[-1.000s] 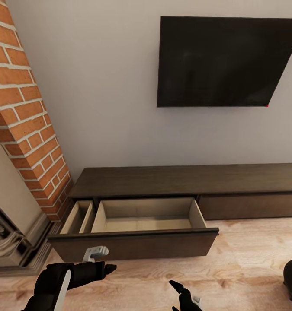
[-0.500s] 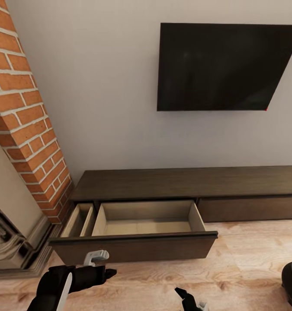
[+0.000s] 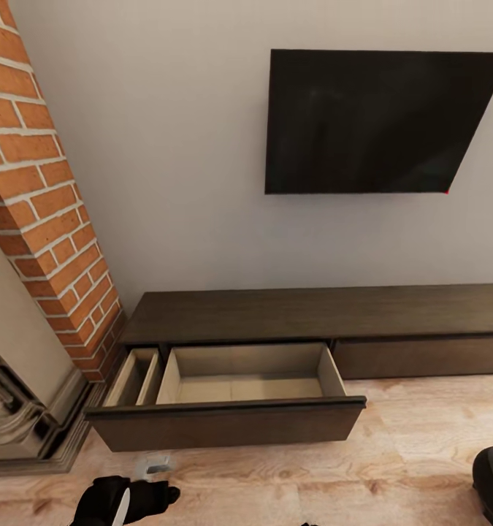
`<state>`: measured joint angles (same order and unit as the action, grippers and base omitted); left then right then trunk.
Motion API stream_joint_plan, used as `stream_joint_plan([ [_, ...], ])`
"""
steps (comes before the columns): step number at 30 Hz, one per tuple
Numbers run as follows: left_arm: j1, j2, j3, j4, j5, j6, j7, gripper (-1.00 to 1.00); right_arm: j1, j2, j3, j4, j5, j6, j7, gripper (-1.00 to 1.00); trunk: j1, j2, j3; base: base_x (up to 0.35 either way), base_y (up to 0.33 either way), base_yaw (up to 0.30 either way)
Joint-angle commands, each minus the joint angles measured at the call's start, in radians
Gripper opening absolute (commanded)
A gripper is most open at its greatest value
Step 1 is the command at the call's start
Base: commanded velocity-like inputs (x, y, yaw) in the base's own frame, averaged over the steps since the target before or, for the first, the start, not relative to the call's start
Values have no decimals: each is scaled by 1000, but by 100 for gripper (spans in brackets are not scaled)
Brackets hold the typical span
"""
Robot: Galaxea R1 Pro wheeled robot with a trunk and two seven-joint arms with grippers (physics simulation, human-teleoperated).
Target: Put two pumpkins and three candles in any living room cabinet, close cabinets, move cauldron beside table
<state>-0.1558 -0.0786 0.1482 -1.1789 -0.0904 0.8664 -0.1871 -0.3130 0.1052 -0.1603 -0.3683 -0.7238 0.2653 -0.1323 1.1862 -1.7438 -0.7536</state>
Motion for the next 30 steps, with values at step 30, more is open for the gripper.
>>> stream_joint_plan([
  [30, -1, -10, 7, 501, 5, -574, 466, 100, 0, 38, 445, 9, -3, -213, -433, 100, -104, 189, 84, 0, 0, 0],
])
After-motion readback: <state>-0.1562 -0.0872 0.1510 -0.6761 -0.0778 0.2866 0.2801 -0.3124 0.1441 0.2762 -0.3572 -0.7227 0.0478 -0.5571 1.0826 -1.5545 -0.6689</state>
